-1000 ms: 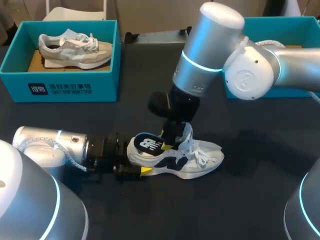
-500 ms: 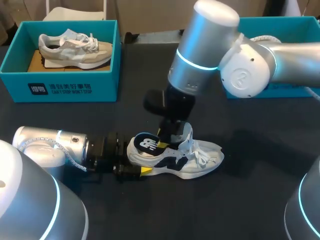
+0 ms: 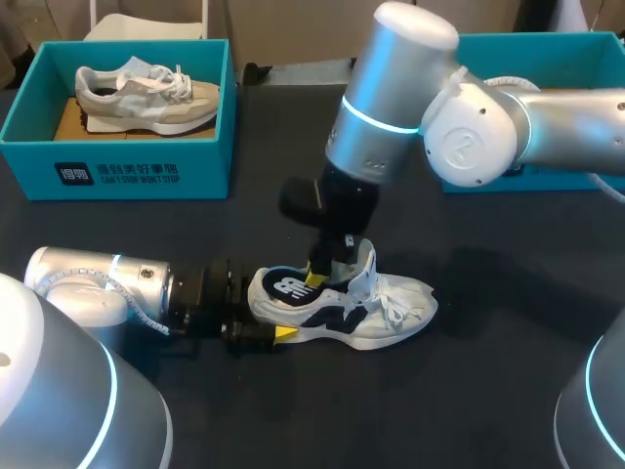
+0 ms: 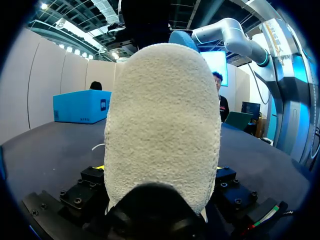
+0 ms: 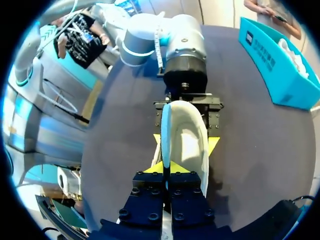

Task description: Take the shoe out of the shoebox, open the shoe tongue, remove and reinsert the insole, then place the shoe into the shoebox

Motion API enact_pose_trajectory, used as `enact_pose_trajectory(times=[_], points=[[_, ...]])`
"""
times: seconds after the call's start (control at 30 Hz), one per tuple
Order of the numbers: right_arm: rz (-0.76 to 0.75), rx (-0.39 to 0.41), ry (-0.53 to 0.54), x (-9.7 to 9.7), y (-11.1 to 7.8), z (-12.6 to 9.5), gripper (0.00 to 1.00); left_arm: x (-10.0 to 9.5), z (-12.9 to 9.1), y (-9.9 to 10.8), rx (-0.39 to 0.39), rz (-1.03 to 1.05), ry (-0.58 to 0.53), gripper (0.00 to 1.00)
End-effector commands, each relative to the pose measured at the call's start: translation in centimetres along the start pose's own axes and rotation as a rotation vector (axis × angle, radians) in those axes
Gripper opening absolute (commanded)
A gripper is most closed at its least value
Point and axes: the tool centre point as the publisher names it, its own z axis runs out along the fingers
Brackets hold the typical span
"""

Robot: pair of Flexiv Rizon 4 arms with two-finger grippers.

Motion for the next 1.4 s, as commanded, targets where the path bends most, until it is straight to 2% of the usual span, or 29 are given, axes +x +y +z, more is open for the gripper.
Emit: enact_pose_trajectory(times=[0.03, 0.3, 0.43, 0.6, 0.77, 0.8, 0.9, 0.93, 1.1, 1.17, 1.27, 1.4], points=[[-0.031, 0.019, -0.001, 0.2, 0.9, -0.7, 0.0, -0.1, 0.0, 0.4, 0.001, 0.0, -0.003, 0.0], [-0.137, 0.04, 0.009, 0.4, 2.1, -1.3, 0.0, -0.1, 0.0, 0.4, 0.001, 0.0, -0.003, 0.0], [-0.202, 0.057, 0.021, 0.3, 3.4, -1.3, 0.0, -0.1, 0.0, 0.4, 0.001, 0.0, -0.003, 0.0], [-0.277, 0.105, 0.059, -0.3, 5.6, -1.1, 0.0, -0.1, 0.0, 0.4, 0.001, 0.0, -0.003, 0.0], [-0.299, 0.11, 0.09, -1.1, 6.1, -0.5, 0.0, -0.1, 0.0, 0.4, 0.001, 0.0, -0.003, 0.0], [-0.295, 0.097, 0.094, -1.2, 5.9, -0.4, 0.06, -0.1, 0.0, 0.4, 0.001, 0.0, -0.003, 0.0], [-0.269, 0.065, 0.087, -1.3, 5.4, -0.5, 0.44, -0.1, 0.0, 0.4, 0.001, 0.0, -0.003, 0.0], [-0.262, 0.055, 0.079, -1.3, 5.1, -0.6, 0.54, -0.1, 0.0, 0.4, 0.001, 0.0, -0.003, 0.0], [-0.177, -0.018, 0.031, -0.7, 3.4, -1.4, 0.59, -0.1, 0.0, 0.4, 0.001, 0.0, -0.003, 0.0], [-0.149, -0.04, 0.015, -0.5, 2.9, -1.7, 0.66, -0.1, 0.0, 0.4, 0.001, 0.0, -0.003, 0.0], [-0.116, -0.068, -0.006, -0.1, 2.2, -2.1, 0.64, -0.1, 0.0, 0.4, 0.001, 0.0, -0.003, 0.0], [-0.084, -0.093, -0.005, 0.2, 2.2, -2.1, 0.67, -0.1, 0.0, 0.4, 0.001, 0.0, -0.003, 0.0]])
